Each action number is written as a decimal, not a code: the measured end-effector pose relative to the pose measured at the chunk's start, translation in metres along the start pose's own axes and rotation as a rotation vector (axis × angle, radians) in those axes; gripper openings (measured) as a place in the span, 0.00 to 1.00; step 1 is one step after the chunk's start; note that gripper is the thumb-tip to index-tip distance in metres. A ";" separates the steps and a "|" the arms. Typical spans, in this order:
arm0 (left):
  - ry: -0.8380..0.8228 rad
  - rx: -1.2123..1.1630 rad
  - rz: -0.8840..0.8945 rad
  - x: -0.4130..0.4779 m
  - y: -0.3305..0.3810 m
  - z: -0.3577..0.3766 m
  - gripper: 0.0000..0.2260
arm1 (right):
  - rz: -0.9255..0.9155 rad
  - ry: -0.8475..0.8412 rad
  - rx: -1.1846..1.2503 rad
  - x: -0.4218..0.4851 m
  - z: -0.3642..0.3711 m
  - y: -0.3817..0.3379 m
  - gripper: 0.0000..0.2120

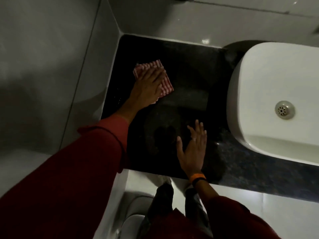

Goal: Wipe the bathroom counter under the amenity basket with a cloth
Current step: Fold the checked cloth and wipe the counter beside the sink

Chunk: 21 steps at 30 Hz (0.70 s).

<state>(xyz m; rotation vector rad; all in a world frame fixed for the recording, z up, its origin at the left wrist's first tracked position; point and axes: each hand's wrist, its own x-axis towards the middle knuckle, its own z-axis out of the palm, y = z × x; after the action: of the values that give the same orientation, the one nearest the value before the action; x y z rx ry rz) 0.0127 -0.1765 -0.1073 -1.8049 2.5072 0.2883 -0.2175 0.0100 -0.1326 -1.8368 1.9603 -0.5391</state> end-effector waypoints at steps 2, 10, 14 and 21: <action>0.053 -0.034 -0.143 -0.013 -0.004 0.001 0.26 | -0.016 -0.003 -0.008 0.000 0.000 0.000 0.27; 0.086 -0.091 -0.637 -0.088 0.003 0.014 0.29 | -0.046 0.014 -0.031 -0.002 0.001 0.000 0.27; 0.074 -0.112 -0.768 -0.123 0.023 0.023 0.31 | -0.057 0.013 -0.007 -0.002 0.000 -0.001 0.26; 0.019 -0.142 -0.949 -0.175 0.063 0.038 0.33 | -0.069 0.023 0.057 -0.005 -0.004 0.001 0.24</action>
<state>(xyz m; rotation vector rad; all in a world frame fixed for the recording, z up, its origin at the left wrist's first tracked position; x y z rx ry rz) 0.0072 0.0134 -0.1119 -2.7640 1.3861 0.3842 -0.2203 0.0151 -0.1299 -1.8769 1.8816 -0.6335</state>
